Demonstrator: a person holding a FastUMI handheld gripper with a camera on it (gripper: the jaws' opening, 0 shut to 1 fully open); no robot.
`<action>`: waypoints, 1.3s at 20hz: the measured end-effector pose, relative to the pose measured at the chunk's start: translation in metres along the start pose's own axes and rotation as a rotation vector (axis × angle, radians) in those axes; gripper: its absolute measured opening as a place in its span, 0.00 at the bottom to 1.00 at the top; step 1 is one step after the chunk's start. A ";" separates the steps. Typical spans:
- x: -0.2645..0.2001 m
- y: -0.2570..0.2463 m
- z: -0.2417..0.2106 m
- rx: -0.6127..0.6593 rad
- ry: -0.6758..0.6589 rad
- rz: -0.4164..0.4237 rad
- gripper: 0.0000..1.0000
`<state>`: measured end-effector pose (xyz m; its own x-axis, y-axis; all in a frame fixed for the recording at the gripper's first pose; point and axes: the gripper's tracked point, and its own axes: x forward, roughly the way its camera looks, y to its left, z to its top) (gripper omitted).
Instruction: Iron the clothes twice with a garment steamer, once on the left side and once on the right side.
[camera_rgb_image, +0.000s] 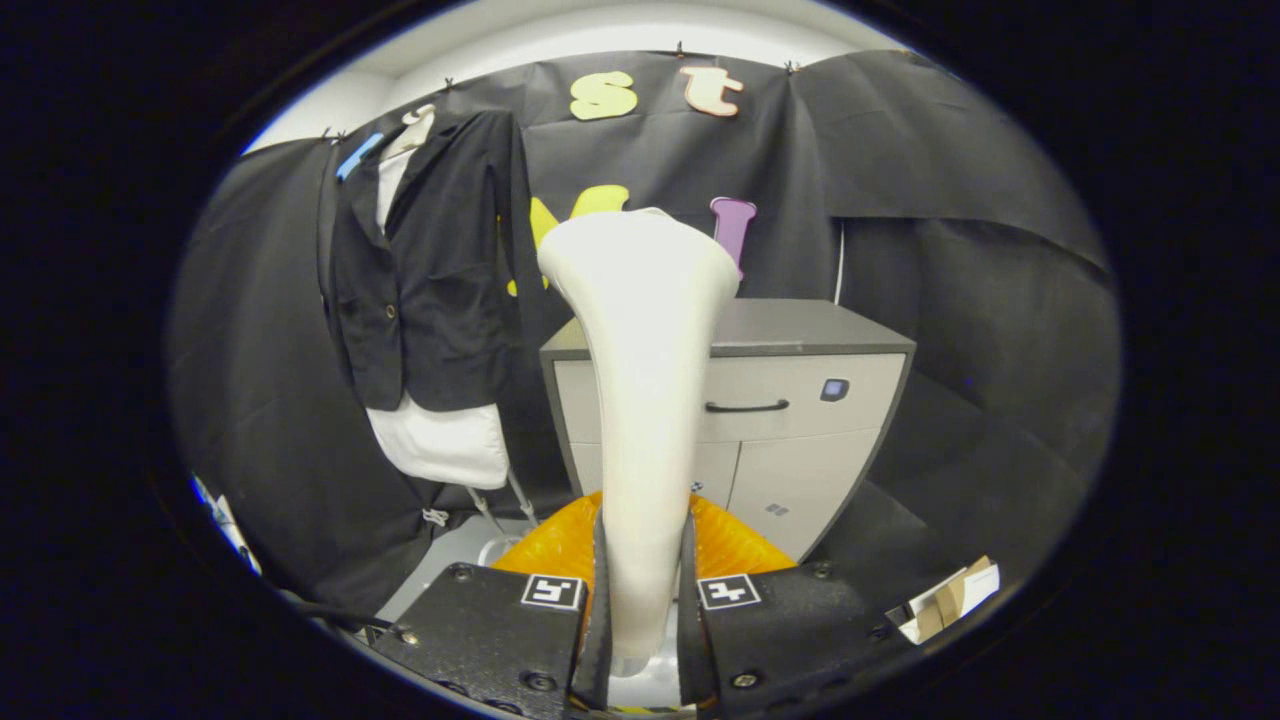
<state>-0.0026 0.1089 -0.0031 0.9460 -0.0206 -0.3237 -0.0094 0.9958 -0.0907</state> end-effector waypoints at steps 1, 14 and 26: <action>-0.003 -0.008 0.000 0.007 -0.001 0.004 0.29; -0.024 -0.057 -0.015 -0.006 0.018 0.077 0.29; 0.000 -0.055 -0.029 -0.031 0.069 0.093 0.29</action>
<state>-0.0115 0.0515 -0.0254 0.9160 0.0644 -0.3959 -0.1070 0.9905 -0.0865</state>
